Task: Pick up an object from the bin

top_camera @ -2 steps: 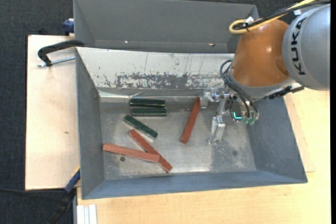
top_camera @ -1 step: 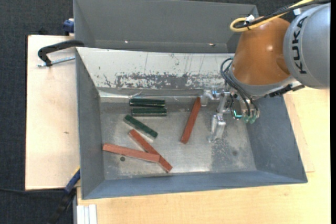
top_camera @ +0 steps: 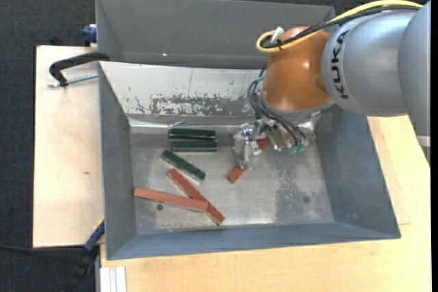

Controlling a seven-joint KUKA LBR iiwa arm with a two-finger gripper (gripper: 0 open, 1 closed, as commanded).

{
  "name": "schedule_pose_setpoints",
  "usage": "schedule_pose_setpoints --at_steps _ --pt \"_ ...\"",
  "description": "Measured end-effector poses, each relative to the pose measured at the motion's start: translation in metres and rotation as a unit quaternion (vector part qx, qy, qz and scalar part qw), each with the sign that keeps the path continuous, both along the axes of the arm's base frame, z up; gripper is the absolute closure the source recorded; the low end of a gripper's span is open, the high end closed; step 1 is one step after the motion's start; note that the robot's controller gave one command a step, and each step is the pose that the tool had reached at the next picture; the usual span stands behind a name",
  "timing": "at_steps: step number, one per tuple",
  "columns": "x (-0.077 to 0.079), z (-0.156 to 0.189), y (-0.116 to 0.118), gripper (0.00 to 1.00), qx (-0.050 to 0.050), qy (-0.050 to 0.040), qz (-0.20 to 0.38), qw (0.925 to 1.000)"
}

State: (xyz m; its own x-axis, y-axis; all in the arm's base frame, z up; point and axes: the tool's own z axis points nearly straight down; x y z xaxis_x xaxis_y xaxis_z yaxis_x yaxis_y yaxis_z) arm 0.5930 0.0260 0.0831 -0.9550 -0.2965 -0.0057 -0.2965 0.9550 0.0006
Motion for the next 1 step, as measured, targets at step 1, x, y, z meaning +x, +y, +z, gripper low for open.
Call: schedule_pose_setpoints --at_steps 1 --pt "0.0001 0.0 -0.0002 0.0 0.0 -0.0001 0.0 1.0"
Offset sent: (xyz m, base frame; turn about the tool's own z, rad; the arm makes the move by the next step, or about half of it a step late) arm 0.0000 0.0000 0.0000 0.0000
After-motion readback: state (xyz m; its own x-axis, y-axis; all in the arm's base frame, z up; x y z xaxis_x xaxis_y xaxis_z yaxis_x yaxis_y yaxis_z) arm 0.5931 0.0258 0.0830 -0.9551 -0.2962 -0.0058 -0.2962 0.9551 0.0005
